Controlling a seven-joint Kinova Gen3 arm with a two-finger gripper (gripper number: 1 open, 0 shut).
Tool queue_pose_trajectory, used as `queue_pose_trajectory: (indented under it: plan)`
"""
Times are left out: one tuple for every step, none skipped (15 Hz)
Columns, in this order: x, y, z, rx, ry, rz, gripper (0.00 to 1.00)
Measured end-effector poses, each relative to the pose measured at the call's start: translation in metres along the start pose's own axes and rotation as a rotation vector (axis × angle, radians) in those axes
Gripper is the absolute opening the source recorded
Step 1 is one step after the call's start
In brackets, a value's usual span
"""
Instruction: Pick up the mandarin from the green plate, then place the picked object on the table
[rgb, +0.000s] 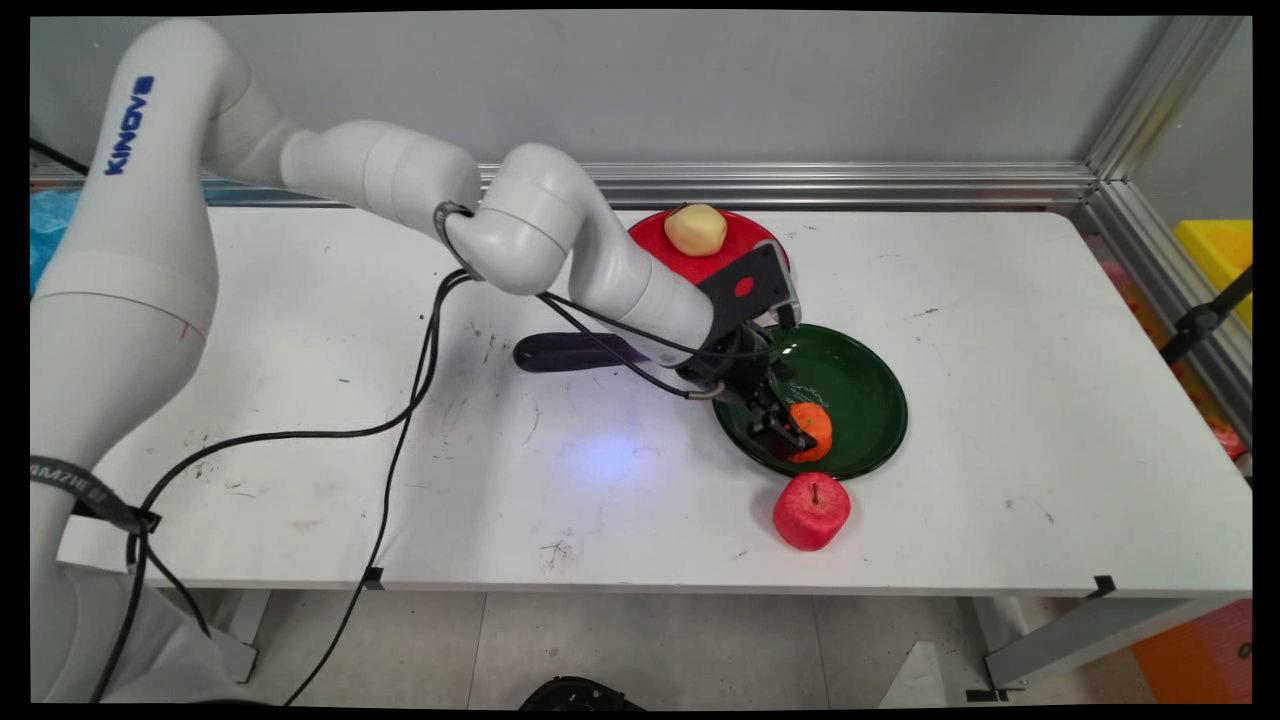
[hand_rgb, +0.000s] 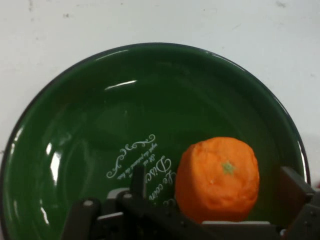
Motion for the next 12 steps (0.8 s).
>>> queue_pose_trajectory:
  plan:
    - [-0.001, 0.001, 0.003, 0.0, 0.001, -0.004, 1.0]
    - [-0.002, 0.001, 0.006, -0.001, 0.002, -0.007, 0.0]
    - [-0.003, 0.002, 0.009, -0.001, 0.003, -0.01, 0.0]
    - [-0.003, 0.003, 0.011, -0.001, 0.005, -0.013, 0.0]
    - [-0.004, 0.003, 0.012, -0.001, 0.007, -0.015, 0.0]
    - [-0.004, 0.004, 0.013, -0.001, 0.009, -0.018, 0.0]
    - [-0.003, 0.004, 0.014, -0.001, 0.011, -0.021, 0.0]
    - [-0.003, 0.004, 0.015, -0.001, 0.014, -0.026, 0.0]
    - [-0.002, 0.004, 0.014, -0.002, 0.017, -0.03, 0.0]
    - [-0.001, 0.003, 0.013, -0.002, 0.02, -0.034, 0.0]
    - [0.001, 0.003, 0.012, -0.002, 0.023, -0.037, 0.0]
    - [0.003, 0.002, 0.009, -0.001, 0.027, -0.038, 0.0]
